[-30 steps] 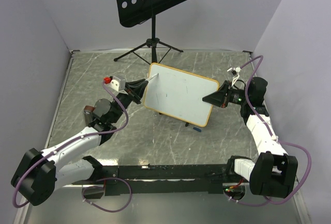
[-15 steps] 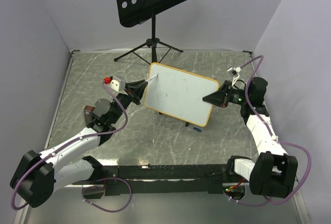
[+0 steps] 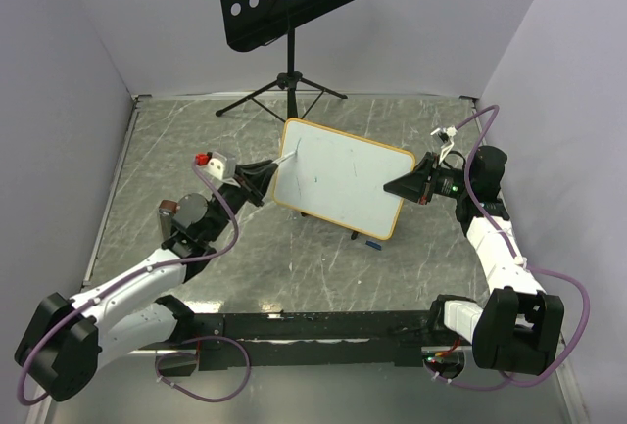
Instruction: Write a sentence on the whiteboard
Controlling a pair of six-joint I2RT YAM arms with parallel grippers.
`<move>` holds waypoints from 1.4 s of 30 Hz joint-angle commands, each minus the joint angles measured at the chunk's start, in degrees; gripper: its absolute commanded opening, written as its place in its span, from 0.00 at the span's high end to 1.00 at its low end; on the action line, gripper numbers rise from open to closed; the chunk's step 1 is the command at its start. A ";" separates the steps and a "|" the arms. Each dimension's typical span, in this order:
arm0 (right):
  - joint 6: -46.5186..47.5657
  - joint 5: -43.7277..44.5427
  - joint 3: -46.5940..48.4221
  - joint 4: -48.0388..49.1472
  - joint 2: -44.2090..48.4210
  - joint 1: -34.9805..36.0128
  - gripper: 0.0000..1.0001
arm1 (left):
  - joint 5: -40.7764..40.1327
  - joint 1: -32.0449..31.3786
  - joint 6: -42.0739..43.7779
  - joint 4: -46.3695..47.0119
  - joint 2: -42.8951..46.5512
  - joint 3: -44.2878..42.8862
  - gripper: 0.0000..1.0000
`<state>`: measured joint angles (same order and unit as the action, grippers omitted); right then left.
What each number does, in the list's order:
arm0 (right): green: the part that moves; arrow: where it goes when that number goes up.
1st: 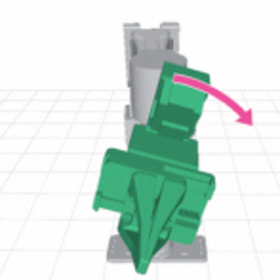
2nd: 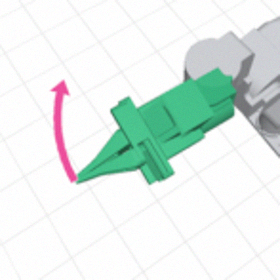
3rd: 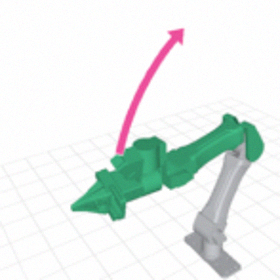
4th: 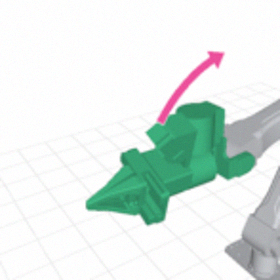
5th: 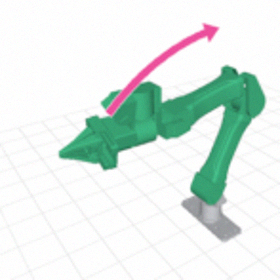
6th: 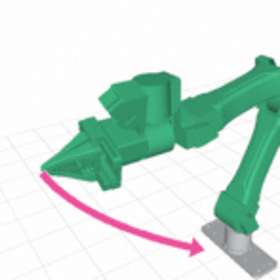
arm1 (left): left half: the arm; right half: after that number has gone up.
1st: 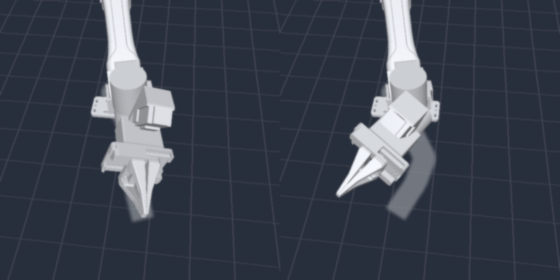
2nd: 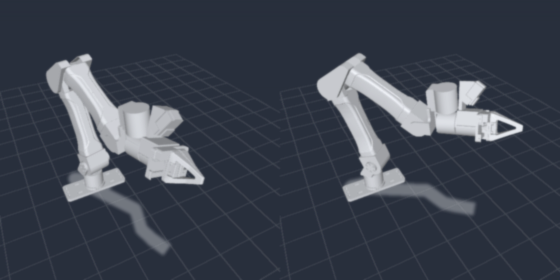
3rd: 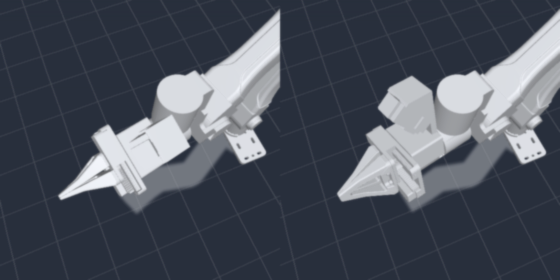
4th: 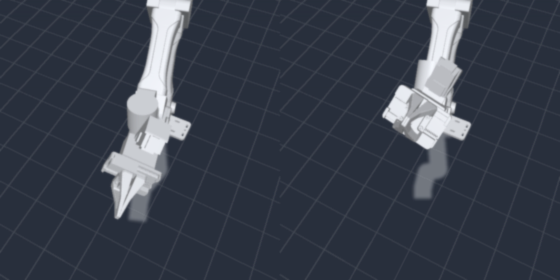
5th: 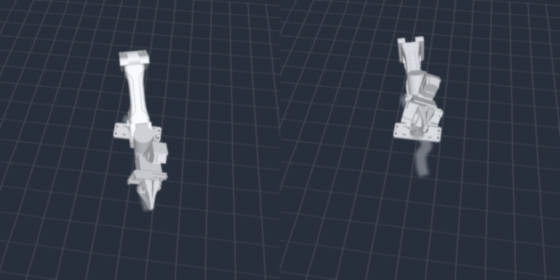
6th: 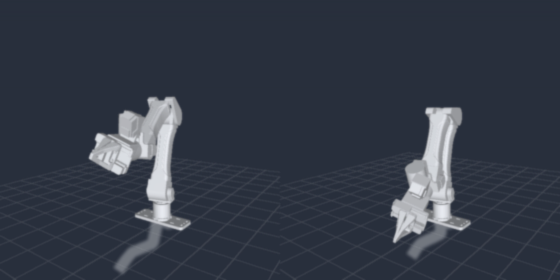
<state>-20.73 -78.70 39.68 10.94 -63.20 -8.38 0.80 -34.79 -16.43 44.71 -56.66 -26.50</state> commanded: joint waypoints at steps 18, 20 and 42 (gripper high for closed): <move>-0.19 -2.95 0.22 5.58 0.45 0.38 1.00 | 4.21 0.07 -3.70 1.08 2.79 3.13 0.99; -0.10 -2.87 0.31 5.50 0.53 0.38 1.00 | 4.21 -0.02 -3.70 1.70 1.82 2.42 0.99; 0.08 -2.87 0.31 5.32 0.80 0.38 1.00 | 4.65 0.07 -3.70 4.07 1.29 -1.80 0.99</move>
<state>-20.75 -78.83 39.68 11.49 -63.20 -8.27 4.62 -34.79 -19.40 45.23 -56.40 -25.52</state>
